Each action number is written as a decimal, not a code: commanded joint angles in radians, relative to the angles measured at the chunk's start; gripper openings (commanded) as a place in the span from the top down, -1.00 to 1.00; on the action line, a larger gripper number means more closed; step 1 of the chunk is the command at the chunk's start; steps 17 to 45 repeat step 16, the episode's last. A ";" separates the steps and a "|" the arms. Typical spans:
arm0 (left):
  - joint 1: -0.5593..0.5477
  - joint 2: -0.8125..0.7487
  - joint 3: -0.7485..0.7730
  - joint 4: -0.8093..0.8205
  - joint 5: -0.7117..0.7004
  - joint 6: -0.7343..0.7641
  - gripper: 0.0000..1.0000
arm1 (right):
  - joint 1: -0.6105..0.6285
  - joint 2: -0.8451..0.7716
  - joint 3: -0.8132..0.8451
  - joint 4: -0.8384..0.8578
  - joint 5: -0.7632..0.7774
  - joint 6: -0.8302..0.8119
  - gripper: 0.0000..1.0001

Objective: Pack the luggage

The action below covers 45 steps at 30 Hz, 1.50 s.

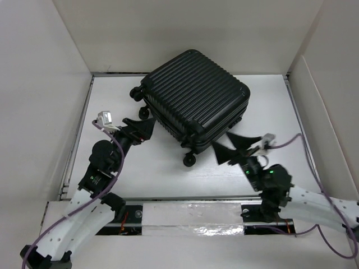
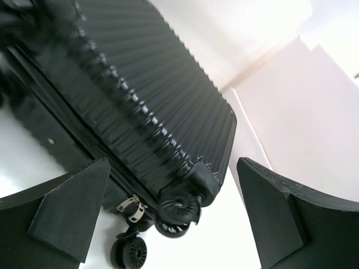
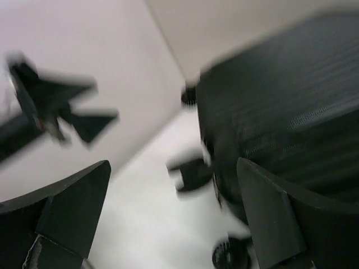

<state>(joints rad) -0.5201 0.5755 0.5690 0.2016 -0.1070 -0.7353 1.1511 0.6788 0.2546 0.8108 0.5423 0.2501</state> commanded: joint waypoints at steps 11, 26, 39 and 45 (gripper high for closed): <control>0.005 -0.295 0.252 -0.461 -0.301 0.220 -0.98 | -0.228 -0.515 0.167 -0.759 0.309 -0.107 -1.00; 0.005 -0.278 0.183 -0.421 -0.277 0.212 -0.98 | -0.283 -0.409 0.185 -0.740 0.239 -0.104 -1.00; 0.005 -0.278 0.183 -0.421 -0.277 0.212 -0.98 | -0.283 -0.409 0.185 -0.740 0.239 -0.104 -1.00; 0.005 -0.278 0.183 -0.421 -0.277 0.212 -0.98 | -0.283 -0.409 0.185 -0.740 0.239 -0.104 -1.00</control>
